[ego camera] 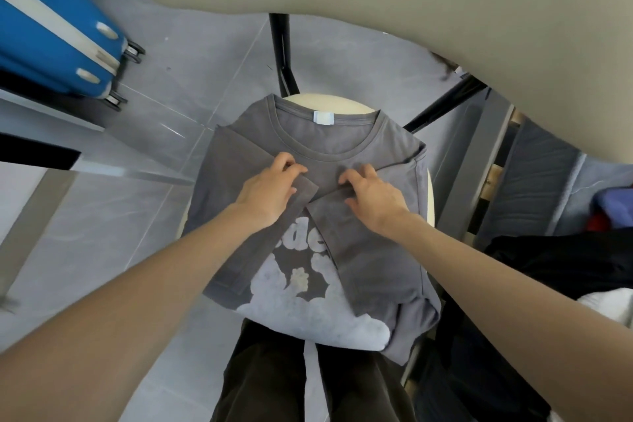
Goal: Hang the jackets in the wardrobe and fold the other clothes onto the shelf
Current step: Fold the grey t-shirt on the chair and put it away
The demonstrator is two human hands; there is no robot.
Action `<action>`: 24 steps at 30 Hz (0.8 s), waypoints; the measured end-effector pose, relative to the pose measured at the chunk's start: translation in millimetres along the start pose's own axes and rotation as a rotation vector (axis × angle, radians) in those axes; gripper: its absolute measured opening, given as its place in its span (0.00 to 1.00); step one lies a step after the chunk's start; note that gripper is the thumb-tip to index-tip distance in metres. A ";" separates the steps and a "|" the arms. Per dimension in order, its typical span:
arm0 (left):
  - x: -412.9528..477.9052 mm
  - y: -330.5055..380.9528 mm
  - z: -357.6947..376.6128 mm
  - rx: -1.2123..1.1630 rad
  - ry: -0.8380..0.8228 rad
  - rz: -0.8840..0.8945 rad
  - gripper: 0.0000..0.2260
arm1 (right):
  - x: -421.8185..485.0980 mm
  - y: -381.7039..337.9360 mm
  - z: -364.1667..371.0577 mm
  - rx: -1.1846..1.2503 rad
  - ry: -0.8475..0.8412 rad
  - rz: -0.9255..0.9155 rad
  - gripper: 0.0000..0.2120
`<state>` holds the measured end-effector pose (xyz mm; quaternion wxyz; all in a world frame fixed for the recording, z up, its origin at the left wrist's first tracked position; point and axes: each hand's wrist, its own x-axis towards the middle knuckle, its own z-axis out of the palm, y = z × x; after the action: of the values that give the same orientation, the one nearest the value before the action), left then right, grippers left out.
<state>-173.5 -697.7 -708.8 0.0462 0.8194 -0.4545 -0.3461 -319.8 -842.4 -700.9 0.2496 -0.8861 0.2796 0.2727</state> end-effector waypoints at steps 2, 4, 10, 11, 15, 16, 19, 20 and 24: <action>4.3 -2.7 -2.8 0.024 0.015 -0.013 0.09 | 3.5 -1.0 -1.2 -0.041 -0.013 0.019 0.10; 7.0 -5.1 -5.5 -0.030 0.058 -0.049 0.05 | 4.6 -0.9 -3.1 0.030 0.036 0.014 0.07; 10.5 -15.0 -17.3 -0.134 0.151 0.058 0.08 | 5.7 4.7 -11.9 0.194 0.097 0.003 0.06; 13.6 -18.8 -20.5 -0.109 0.187 0.061 0.11 | 8.2 8.3 -15.1 0.184 0.085 0.019 0.10; 34.6 -43.1 -38.3 0.003 0.230 -0.043 0.29 | 25.3 22.7 -37.6 0.108 0.227 0.157 0.29; 40.1 -51.0 -42.4 0.063 0.180 -0.075 0.34 | 30.5 26.1 -42.9 0.075 0.212 0.185 0.35; 53.3 -73.2 -47.7 0.157 -0.005 -0.101 0.47 | 43.9 35.7 -50.0 0.008 0.071 0.245 0.51; 56.6 -79.5 -48.0 0.150 -0.053 -0.103 0.50 | 47.0 38.4 -49.9 0.008 0.043 0.260 0.54; 67.7 -93.1 -46.4 0.204 -0.147 -0.121 0.60 | 55.1 45.3 -48.1 0.005 0.032 0.272 0.60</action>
<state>-55.3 -707.1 -745.6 -0.0919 0.8183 -0.4393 -0.3591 -293.7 -923.4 -713.4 0.2080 -0.8437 0.4016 0.2892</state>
